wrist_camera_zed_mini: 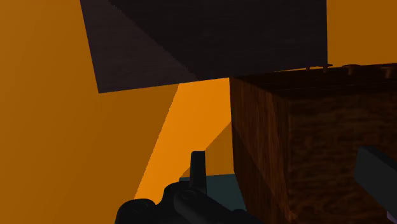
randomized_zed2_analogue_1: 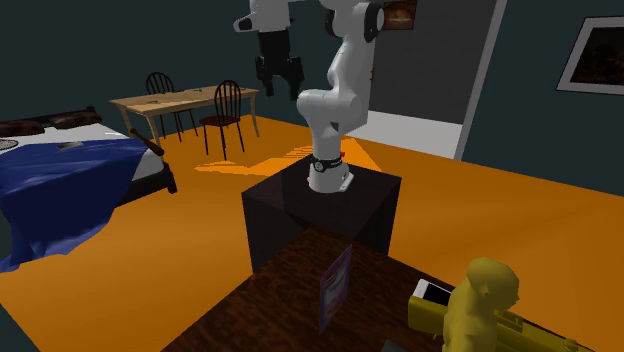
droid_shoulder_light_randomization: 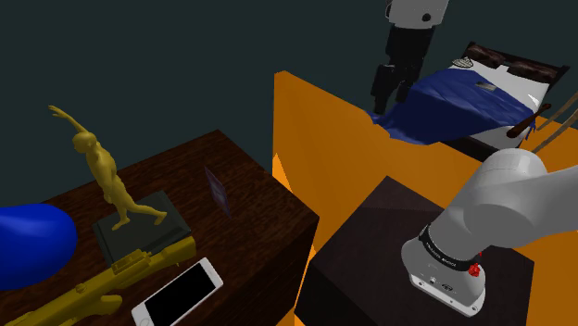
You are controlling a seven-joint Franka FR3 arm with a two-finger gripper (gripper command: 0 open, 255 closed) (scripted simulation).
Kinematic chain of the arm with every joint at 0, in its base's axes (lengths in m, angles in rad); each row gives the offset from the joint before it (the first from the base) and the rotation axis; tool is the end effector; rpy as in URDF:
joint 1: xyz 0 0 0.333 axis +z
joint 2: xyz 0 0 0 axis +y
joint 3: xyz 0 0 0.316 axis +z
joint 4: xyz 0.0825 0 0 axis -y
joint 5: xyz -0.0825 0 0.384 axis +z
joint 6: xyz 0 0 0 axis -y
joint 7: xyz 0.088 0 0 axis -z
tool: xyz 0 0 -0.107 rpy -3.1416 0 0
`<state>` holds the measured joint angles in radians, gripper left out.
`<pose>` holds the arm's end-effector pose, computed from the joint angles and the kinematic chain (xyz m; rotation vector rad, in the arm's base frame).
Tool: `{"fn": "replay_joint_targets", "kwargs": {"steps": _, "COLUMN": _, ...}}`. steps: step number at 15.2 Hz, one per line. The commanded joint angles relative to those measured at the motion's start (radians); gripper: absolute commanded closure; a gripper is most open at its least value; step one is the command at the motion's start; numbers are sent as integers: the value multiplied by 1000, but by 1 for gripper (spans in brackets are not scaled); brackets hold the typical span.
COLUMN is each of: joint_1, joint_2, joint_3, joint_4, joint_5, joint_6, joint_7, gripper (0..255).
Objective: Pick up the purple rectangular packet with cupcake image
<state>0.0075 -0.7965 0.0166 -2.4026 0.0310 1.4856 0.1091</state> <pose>0.2928 0.0119 0.5650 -3.1213 0.1405 0.1901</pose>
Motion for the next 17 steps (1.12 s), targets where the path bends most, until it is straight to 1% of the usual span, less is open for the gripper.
{"fn": "replay_joint_targets", "kwargs": {"steps": 1, "joint_1": 0, "joint_2": 0, "joint_3": 0, "joint_4": 0, "joint_5": 0, "joint_6": 0, "joint_7": 0, "gripper": 0}}
{"fn": "replay_joint_targets", "kwargs": {"steps": 6, "joint_1": 29, "joint_2": 113, "joint_3": 79, "joint_4": -2, "joint_5": 55, "joint_6": 133, "joint_7": 78, "gripper": 0}}
{"fn": "replay_joint_targets", "kwargs": {"steps": 10, "joint_1": 47, "joint_2": 222, "joint_3": 141, "joint_4": 20, "joint_5": 85, "joint_6": 236, "joint_7": 138, "gripper": 0}}
{"fn": "replay_joint_targets", "kwargs": {"steps": 14, "joint_1": 61, "joint_2": 344, "joint_3": 201, "joint_4": 63, "joint_5": 99, "joint_6": 332, "joint_7": 199, "gripper": 0}}
{"fn": "replay_joint_targets", "kwargs": {"steps": 17, "joint_1": 68, "joint_2": 443, "joint_3": 244, "joint_4": 108, "joint_5": 96, "joint_6": 396, "joint_7": 248, "gripper": 0}}
